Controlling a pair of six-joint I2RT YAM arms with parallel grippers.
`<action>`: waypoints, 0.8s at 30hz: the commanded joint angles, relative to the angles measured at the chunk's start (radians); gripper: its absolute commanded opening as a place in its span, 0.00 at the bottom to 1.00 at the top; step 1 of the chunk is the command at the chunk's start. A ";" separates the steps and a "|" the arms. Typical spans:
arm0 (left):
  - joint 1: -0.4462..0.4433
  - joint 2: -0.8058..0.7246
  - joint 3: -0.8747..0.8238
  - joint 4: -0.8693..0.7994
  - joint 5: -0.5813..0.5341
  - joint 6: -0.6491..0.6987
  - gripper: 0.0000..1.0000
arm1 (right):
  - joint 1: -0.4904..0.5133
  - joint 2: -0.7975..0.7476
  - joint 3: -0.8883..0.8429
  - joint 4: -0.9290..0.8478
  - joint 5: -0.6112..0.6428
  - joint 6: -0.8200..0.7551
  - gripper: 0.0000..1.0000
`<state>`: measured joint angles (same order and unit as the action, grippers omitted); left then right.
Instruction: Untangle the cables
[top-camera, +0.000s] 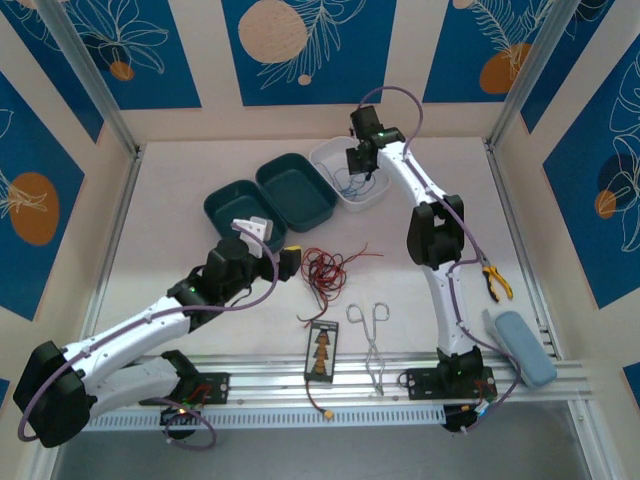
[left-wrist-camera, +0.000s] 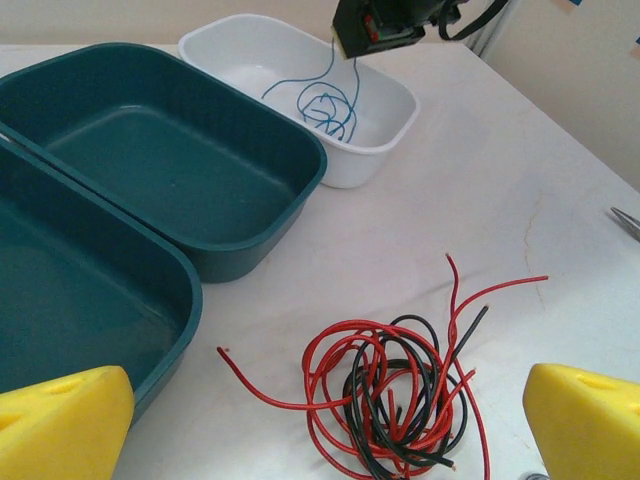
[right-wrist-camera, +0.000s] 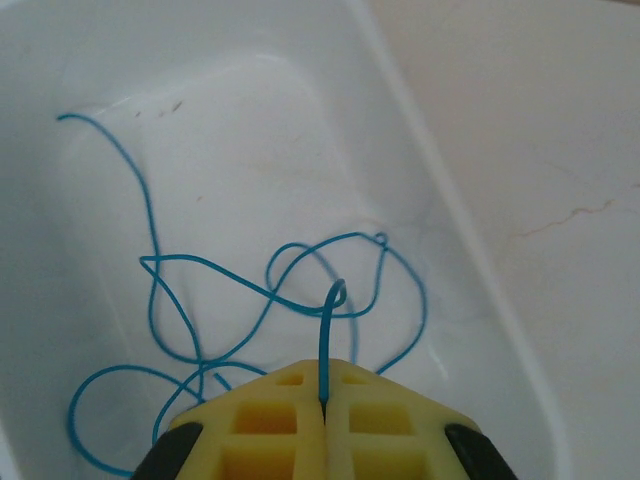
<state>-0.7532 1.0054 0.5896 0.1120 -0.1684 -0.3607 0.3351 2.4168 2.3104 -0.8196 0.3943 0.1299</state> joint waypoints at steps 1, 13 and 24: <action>-0.004 0.008 0.010 0.012 0.013 -0.012 1.00 | 0.002 0.021 -0.037 0.015 -0.042 -0.002 0.03; -0.003 0.005 0.029 -0.018 0.018 -0.022 1.00 | -0.012 0.043 -0.028 -0.024 -0.099 0.025 0.16; -0.003 -0.015 0.065 -0.104 0.013 -0.065 1.00 | -0.003 -0.169 -0.125 -0.033 -0.081 0.071 0.41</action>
<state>-0.7532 1.0092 0.6071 0.0544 -0.1585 -0.3954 0.3271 2.3604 2.2028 -0.8421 0.3145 0.1761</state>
